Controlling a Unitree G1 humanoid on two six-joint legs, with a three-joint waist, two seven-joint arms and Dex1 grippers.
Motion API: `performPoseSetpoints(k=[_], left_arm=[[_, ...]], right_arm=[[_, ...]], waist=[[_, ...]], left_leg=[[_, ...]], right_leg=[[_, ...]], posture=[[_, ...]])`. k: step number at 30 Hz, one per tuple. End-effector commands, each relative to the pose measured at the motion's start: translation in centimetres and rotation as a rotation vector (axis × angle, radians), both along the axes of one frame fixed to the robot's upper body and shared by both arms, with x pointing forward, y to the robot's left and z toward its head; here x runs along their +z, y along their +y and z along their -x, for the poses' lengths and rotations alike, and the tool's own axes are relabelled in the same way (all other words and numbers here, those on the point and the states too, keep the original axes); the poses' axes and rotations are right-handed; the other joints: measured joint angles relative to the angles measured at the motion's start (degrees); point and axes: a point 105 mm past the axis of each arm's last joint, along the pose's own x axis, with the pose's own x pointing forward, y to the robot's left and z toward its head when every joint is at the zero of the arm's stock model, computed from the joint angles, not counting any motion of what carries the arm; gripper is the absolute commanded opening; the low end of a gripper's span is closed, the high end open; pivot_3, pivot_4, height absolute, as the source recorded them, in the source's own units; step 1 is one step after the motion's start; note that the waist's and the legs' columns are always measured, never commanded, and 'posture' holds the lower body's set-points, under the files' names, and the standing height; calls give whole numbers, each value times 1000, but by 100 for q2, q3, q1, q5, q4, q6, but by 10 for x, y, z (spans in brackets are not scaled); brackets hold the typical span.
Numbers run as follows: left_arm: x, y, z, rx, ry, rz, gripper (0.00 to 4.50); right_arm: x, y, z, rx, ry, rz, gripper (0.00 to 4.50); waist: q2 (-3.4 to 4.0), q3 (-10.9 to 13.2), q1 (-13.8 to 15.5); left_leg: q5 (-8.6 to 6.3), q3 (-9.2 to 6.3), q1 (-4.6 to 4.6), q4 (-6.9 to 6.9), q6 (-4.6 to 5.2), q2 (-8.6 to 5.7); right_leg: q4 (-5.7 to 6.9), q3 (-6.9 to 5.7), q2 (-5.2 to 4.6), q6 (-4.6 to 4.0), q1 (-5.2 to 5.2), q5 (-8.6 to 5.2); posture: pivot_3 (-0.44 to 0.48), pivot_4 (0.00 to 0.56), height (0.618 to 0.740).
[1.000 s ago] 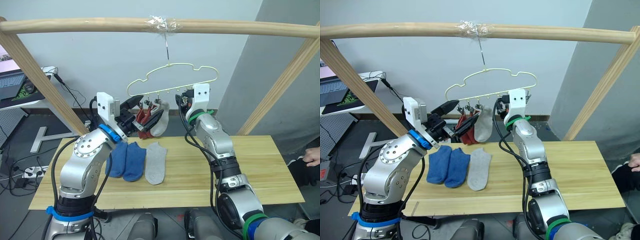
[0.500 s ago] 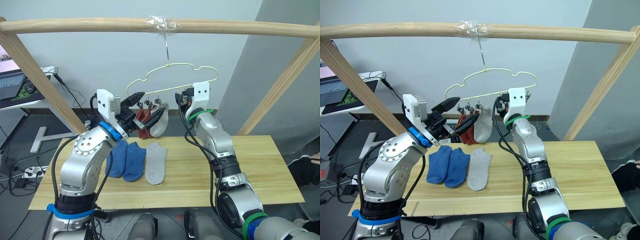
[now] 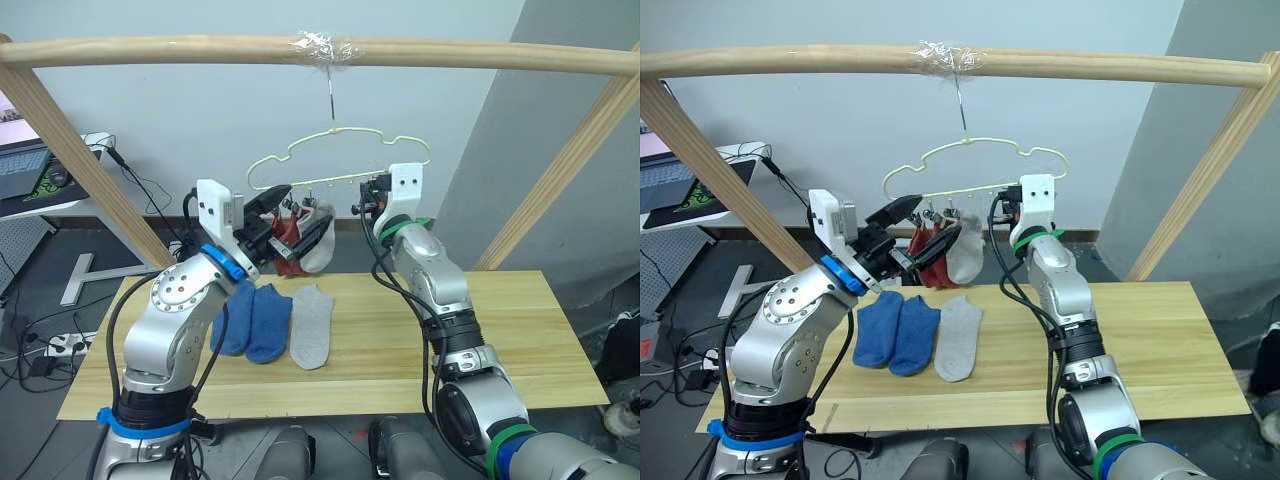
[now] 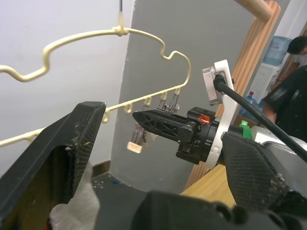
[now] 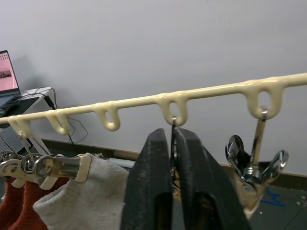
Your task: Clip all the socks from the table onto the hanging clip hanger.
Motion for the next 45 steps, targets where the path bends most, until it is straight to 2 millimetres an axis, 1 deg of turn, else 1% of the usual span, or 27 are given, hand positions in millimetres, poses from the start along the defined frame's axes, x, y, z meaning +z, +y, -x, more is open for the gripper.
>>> performPoseSetpoints(k=[1, 2, 3, 4, 6, 9, 11, 13, 15, 16, 19, 20, 21, 24, 26, 29, 32, 35, 39, 42, 45], left_arm=[[6, -6, 8, -19, -25, 4, 4500], [-2, -6, 7, -13, 8, -15, 4500], [-19, -5, 4, -1, 70, -65, 4500], [-32, -4, 3, 7, 114, -102, 4500], [-51, -1, 1, 33, 175, -153, 4500], [-86, 5, -6, 98, 284, -176, 4500], [-111, 4, -10, 119, 295, -235, 4500], [-127, 2, -15, 134, 296, -275, 4500], [-139, 1, -22, 165, 313, -281, 4500], [-144, 1, -25, 180, 321, -282, 4500], [-175, -1, -36, 222, 399, -318, 4500], [-186, -6, -37, 209, 436, -315, 4500], [-191, -9, -38, 197, 456, -310, 4500], [-208, -18, -40, 162, 483, -339, 4500], [-217, -18, -41, 162, 507, -356, 4500], [-236, -18, -36, 142, 586, -380, 4500], [-245, -14, -33, 140, 601, -418, 4500], [-255, -14, -24, 108, 647, -441, 3937], [-263, -20, -11, 53, 672, -437, 2680], [-259, -26, -9, 32, 662, -400, 1920], [-256, -32, -2, -21, 647, -396, 966]], right_arm=[[17, 0, 1, 10, -54, -26, 23], [16, 0, 1, 12, -53, -25, 23], [16, 0, 2, 29, -51, -24, 23], [15, 0, 3, 42, -49, -23, 23], [14, -1, 4, 56, -45, -10, 23], [13, -3, 5, 73, -37, 5, 23], [12, -6, 6, 78, -35, 19, 23], [11, -7, 7, 81, -30, 30, 23], [10, -8, 7, 81, -25, 36, 23], [9, -9, 7, 80, -23, 38, 23], [7, -12, 8, 62, -14, 36, 23], [7, -13, 8, 57, -11, 34, 23], [7, -13, 8, 54, -9, 32, 23], [7, -14, 9, 50, -7, 33, 23], [6, -15, 10, 45, -5, 34, 23], [6, -18, 10, 37, -3, 37, 23], [7, -19, 11, 33, -2, 37, 23], [6, -21, 11, 28, 1, 38, 0], [6, -23, 11, 23, 4, 40, 0], [5, -23, 12, 26, 4, 42, 0], [5, -22, 11, 29, 6, 44, 0]], waist=[[1, 0, -1], [1, 1, -3], [1, 1, -3], [2, 1, -6], [8, 5, -10], [11, 7, -9], [13, 8, -7], [14, 9, -4], [15, 9, 3], [15, 10, 3], [16, 10, 4], [15, 10, 10], [16, 10, 9], [15, 10, -12], [15, 10, -27], [15, 10, -57], [15, 10, -84], [15, 10, -106], [15, 10, -123], [15, 9, -125], [15, 10, -127]], left_leg=[[0, 0, 0, 0, 0, 0], [0, 0, 0, -1, 0, 1], [0, -1, 0, -2, 0, 1], [0, 0, 0, -2, 0, 1], [0, 2, 2, -4, 1, 0], [0, 1, 2, -4, 1, 0], [0, -2, 2, -4, 2, 0], [0, -3, 1, -4, 2, 0], [0, -4, 1, -6, 2, 0], [0, -5, -1, -6, 1, 1], [0, -6, -3, -6, 2, 1], [0, -5, -1, -6, 2, -2], [0, -5, -2, -6, 2, -2], [-1, -2, -3, -6, 3, -3], [-2, -1, -4, -6, 5, -2], [-3, -1, -4, -8, 6, -2], [-3, -2, -4, -7, 7, -3], [-3, -6, -4, -6, 7, -4], [-4, -7, 1, -6, 8, -4], [-4, -10, 3, -6, 8, -4], [-4, -12, 4, -4, 8, -4]], right_leg=[[0, 1, 0, 0, 0, 0], [0, 1, 0, 0, 0, 0], [0, 2, 0, 0, 0, 0], [0, 1, 0, 0, 0, 0], [1, 2, 2, 5, 0, -3], [1, 0, 2, 13, -1, -8], [1, 1, 1, 16, -1, -10], [-1, -1, 1, 21, -1, -13], [-2, 1, 0, 18, -2, -12], [-2, 1, -1, 18, -4, -12], [0, 0, -3, 18, -7, -11], [2, 0, -4, 19, -6, -12], [0, -2, -4, 22, -6, -13], [-1, 1, -6, 19, -7, -11], [0, 0, -6, 12, -8, -7], [2, -3, -7, 13, -9, -8], [1, -2, -7, 23, -9, -13], [2, -1, -9, 25, -7, -14], [2, -1, -9, 27, -2, -15], [1, -1, -10, 28, 1, -16], [1, -1, -10, 28, 3, -16]], posture=[[69, 162, 740], [69, 162, 740], [69, 162, 740], [69, 162, 740], [69, 162, 740], [62, 169, 740], [56, 173, 740], [56, 173, 740], [56, 173, 740], [42, 176, 740], [42, 176, 740], [42, 176, 740], [22, 181, 740], [12, 184, 740], [7, 185, 740], [-4, 186, 740], [-12, 186, 740], [-16, 184, 740], [-16, 184, 740], [-16, 184, 740], [-16, 184, 740]])
